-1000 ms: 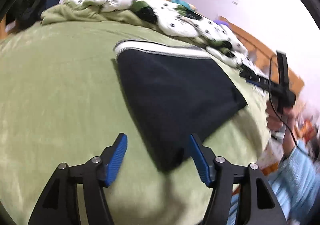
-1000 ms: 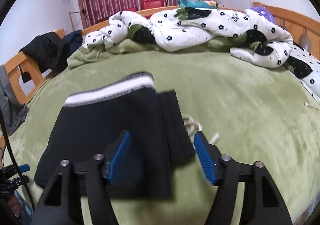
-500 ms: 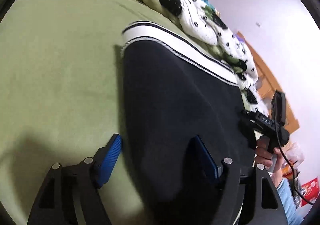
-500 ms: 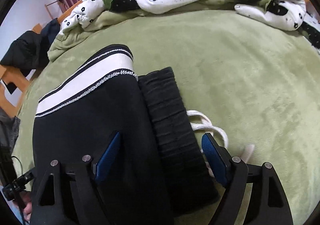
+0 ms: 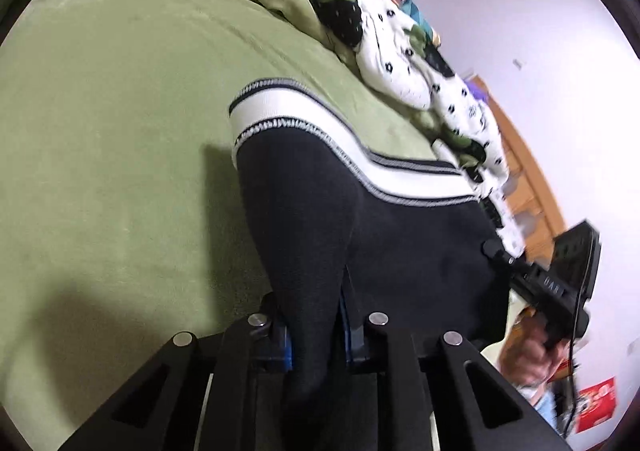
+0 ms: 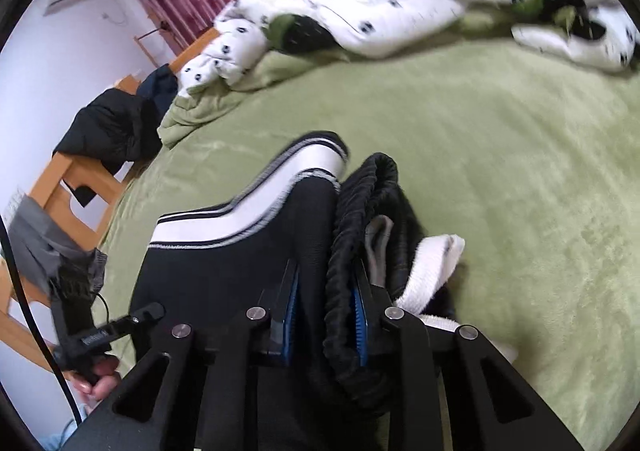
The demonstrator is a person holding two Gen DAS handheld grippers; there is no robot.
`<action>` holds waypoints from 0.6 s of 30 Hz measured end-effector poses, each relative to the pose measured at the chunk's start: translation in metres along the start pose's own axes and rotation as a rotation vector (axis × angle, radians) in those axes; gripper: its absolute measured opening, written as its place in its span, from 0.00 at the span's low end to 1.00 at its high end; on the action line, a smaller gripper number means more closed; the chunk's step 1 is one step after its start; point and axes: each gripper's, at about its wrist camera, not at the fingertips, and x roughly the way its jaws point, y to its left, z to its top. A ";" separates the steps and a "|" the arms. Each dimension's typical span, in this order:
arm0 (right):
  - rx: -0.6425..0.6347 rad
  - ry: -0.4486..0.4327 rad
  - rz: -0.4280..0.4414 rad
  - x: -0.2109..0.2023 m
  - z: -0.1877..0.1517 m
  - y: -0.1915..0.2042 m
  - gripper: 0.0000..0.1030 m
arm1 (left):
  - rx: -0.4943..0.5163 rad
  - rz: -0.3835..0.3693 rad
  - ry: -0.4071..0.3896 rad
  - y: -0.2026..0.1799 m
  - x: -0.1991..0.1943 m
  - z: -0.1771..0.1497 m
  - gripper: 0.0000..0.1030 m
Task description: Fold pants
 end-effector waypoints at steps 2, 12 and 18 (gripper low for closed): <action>0.028 -0.013 0.056 -0.002 0.000 0.016 0.22 | 0.020 0.025 -0.044 0.003 -0.026 0.009 0.15; -0.060 0.162 0.151 0.072 -0.028 0.105 0.23 | 0.102 0.315 -0.021 0.079 -0.097 0.025 0.26; -0.271 0.174 -0.134 0.094 -0.044 0.120 0.48 | 0.108 0.402 -0.005 0.107 -0.083 0.010 0.50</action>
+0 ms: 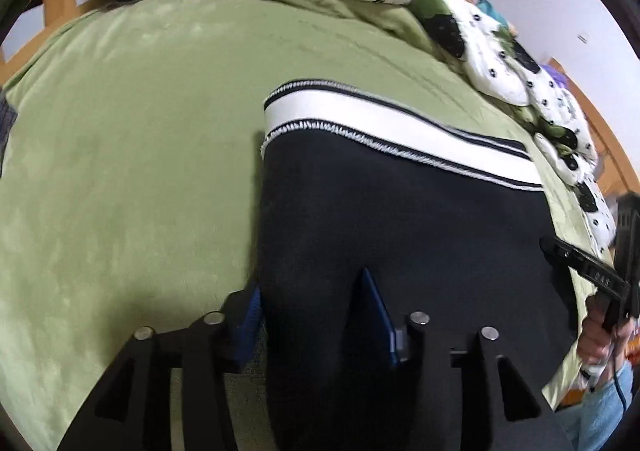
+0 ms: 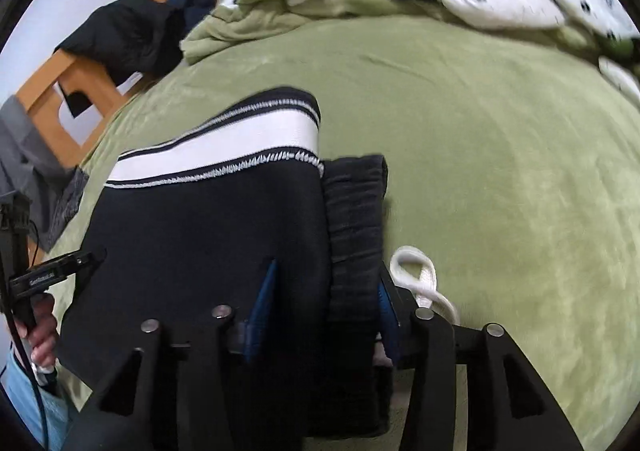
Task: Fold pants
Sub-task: 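Grasp the white waistband with both grippers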
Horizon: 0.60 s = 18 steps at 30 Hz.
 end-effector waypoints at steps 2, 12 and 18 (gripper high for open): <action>-0.052 -0.070 -0.076 -0.024 -0.002 0.000 0.48 | 0.015 0.036 -0.045 0.003 -0.013 0.002 0.57; -0.032 -0.083 -0.054 0.025 0.049 0.019 0.49 | -0.070 0.047 -0.098 0.020 -0.016 0.013 0.61; -0.032 -0.104 0.076 0.008 0.047 0.013 0.14 | -0.029 0.089 -0.136 0.008 -0.019 0.013 0.61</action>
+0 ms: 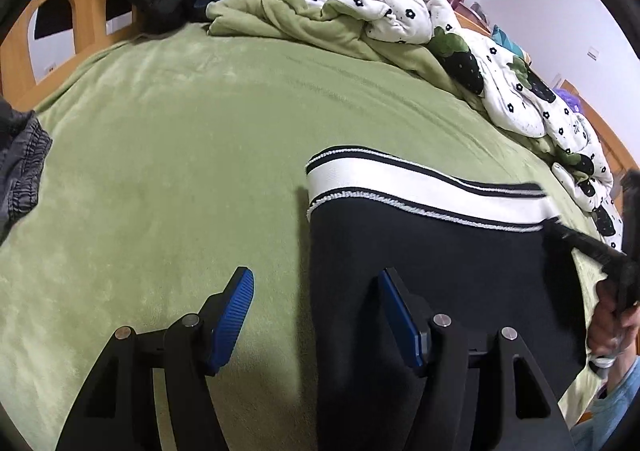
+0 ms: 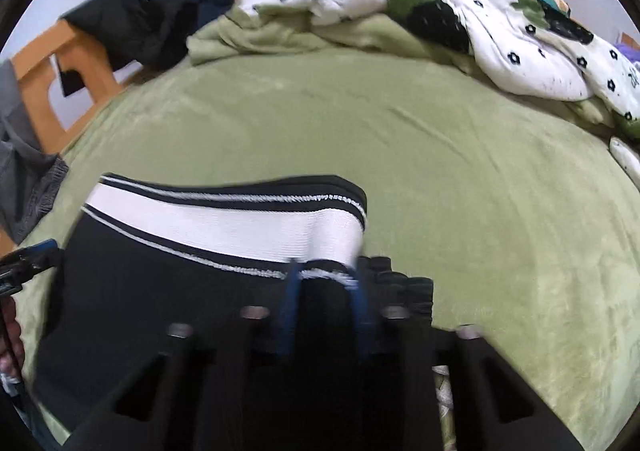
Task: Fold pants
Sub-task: 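Grasp the white waistband with both grippers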
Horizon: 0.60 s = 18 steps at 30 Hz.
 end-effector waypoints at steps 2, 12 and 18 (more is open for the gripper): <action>0.064 -0.028 0.095 -0.021 0.003 -0.014 0.14 | 0.004 -0.015 -0.019 -0.001 -0.008 0.000 0.61; 0.045 0.031 -0.050 0.000 -0.009 -0.037 0.28 | 0.036 -0.056 -0.067 -0.020 -0.019 -0.003 0.61; 0.020 -0.117 -0.051 -0.039 0.002 -0.021 0.29 | 0.099 -0.107 -0.158 -0.048 -0.026 0.016 0.61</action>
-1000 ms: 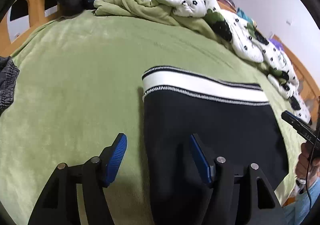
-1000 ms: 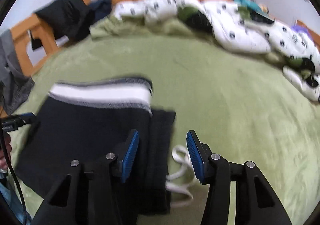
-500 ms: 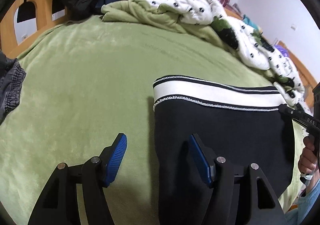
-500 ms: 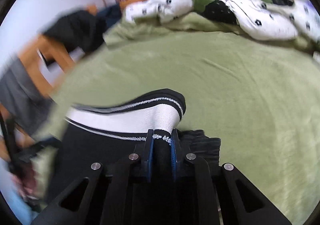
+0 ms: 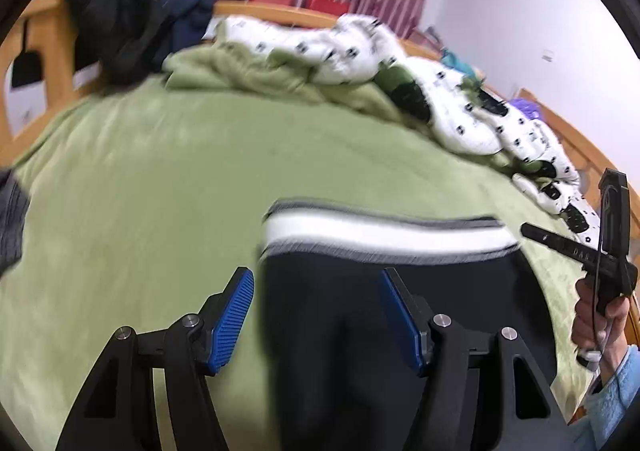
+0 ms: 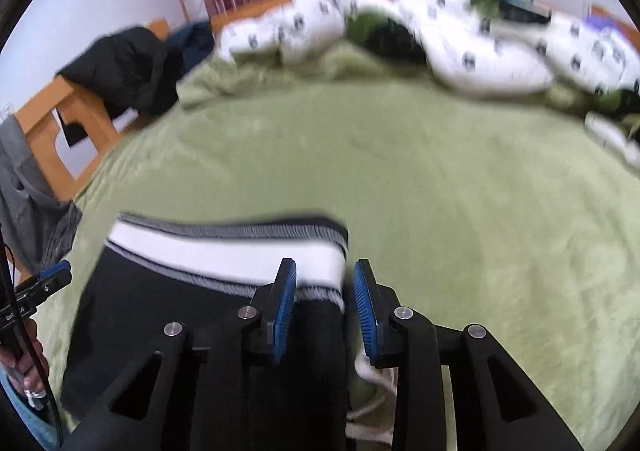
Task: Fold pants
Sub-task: 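Grasp the white waistband with both grippers, then lift the waistband and fold it over the pants bundle, release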
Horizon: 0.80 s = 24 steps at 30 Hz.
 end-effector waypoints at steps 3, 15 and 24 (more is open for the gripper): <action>-0.017 -0.009 0.035 0.012 0.003 0.011 0.29 | 0.056 -0.006 0.004 -0.020 0.024 0.015 0.61; -0.082 0.079 -0.072 0.070 -0.012 0.008 0.20 | 0.153 0.135 0.116 -0.024 0.099 0.006 0.62; -0.074 0.068 -0.064 0.072 -0.015 0.008 0.20 | 0.151 0.128 0.087 -0.024 0.096 0.004 0.62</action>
